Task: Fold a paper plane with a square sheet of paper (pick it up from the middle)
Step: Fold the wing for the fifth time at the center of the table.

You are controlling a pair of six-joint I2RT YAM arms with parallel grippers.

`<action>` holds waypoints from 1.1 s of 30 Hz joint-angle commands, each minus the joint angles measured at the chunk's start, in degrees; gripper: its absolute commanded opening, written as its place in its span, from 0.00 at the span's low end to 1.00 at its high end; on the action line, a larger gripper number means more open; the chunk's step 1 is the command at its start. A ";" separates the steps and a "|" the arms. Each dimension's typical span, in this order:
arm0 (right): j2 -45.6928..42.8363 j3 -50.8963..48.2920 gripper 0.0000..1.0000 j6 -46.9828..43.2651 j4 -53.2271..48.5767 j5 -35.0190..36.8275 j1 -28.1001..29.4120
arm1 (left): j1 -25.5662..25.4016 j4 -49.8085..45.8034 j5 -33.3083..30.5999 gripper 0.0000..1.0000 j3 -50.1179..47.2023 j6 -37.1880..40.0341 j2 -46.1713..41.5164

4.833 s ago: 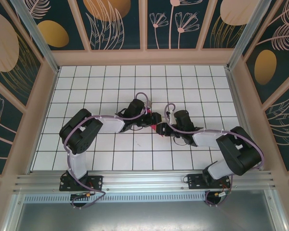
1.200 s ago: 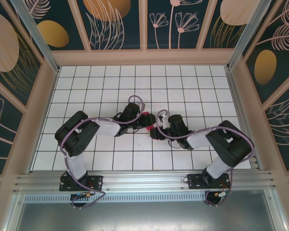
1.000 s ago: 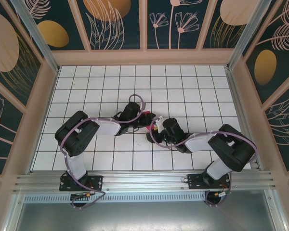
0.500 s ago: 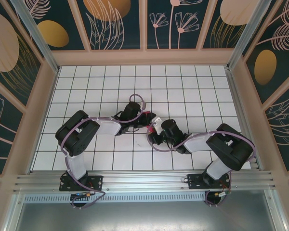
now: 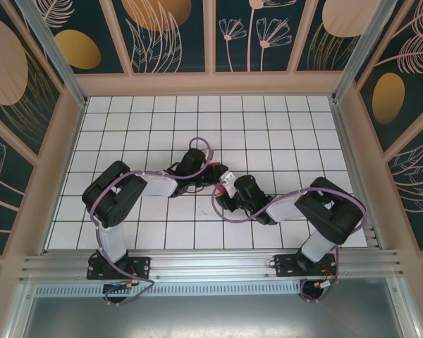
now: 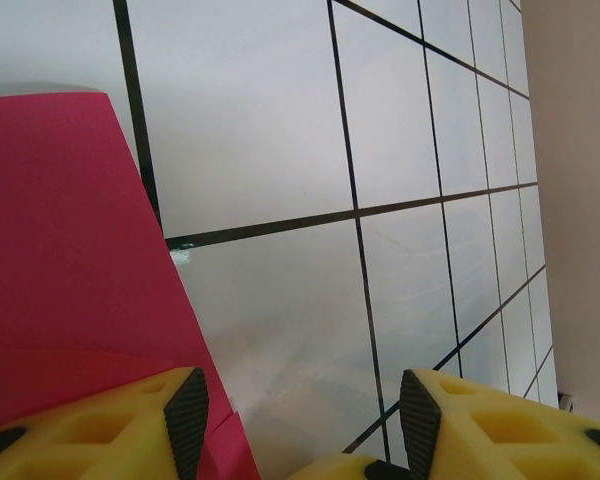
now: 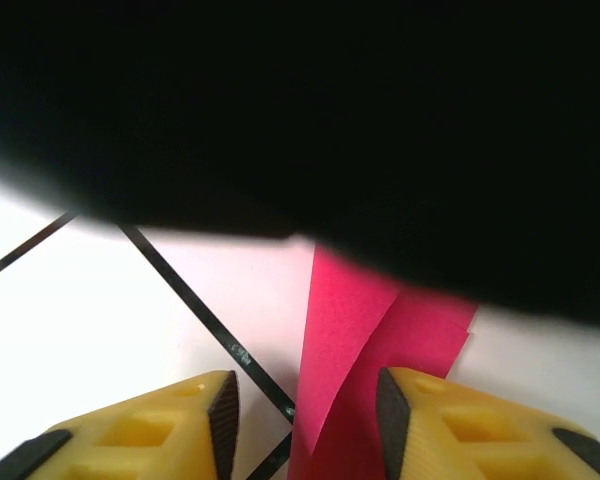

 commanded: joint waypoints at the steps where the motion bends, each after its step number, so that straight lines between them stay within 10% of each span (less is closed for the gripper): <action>1: 1.36 0.90 0.37 -0.74 1.35 0.70 0.37 | 0.01 0.22 1.50 0.56 1.41 0.40 0.61; 12: 1.42 1.91 0.00 5.37 -0.41 -2.93 -0.47 | 0.10 -0.24 1.32 0.56 1.40 0.61 -1.44; 33: 8.17 0.69 0.00 34.63 11.81 -25.83 -6.54 | 0.45 1.70 0.01 0.61 -5.43 1.90 -12.66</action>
